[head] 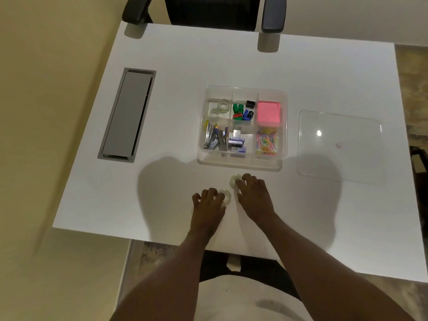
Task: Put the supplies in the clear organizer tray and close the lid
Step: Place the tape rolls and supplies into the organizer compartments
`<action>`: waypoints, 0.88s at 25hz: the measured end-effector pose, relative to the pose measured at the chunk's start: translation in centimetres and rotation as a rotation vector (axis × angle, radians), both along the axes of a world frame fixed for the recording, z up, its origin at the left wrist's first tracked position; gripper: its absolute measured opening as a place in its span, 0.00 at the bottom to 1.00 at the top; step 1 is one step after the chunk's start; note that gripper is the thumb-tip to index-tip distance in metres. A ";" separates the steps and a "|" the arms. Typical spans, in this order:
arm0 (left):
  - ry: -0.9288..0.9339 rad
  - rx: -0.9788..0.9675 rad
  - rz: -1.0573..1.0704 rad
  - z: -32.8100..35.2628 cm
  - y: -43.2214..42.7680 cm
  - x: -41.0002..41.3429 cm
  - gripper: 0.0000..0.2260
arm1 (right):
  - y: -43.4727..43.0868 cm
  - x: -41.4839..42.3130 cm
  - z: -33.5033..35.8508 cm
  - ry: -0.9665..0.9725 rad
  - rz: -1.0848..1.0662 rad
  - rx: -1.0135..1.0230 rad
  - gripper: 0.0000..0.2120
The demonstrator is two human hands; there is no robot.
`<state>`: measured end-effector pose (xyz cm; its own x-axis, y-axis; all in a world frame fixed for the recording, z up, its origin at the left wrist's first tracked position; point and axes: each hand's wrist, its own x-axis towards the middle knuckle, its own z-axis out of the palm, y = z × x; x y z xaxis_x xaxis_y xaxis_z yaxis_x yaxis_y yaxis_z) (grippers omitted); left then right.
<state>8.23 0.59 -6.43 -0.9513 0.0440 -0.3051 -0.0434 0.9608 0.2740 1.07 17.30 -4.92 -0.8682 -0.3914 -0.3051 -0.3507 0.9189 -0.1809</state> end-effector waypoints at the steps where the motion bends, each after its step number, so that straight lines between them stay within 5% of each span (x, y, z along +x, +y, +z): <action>1: -0.002 -0.002 -0.011 0.0 0.0 -0.1 0.14 | -0.1 -0.1 -0.1 -0.001 -0.014 -0.003 0.16; 7: -0.011 -0.033 -0.038 0.2 0.0 -1.1 0.12 | 0.0 0.4 -0.6 0.063 -0.008 0.001 0.07; 11: 0.001 -0.032 -0.069 0.3 -0.1 -1.5 0.10 | 0.4 -0.6 0.3 0.190 0.082 -0.047 0.11; 22: 0.360 -0.009 0.116 3.8 -1.7 -7.6 0.15 | -6.3 -18.5 7.0 0.332 0.055 -0.067 0.13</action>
<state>0.58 -1.12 -2.63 -0.9962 -0.0716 0.0502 -0.0545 0.9575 0.2832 -17.43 11.05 2.08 -0.8927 -0.4502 0.0185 -0.4494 0.8868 -0.1077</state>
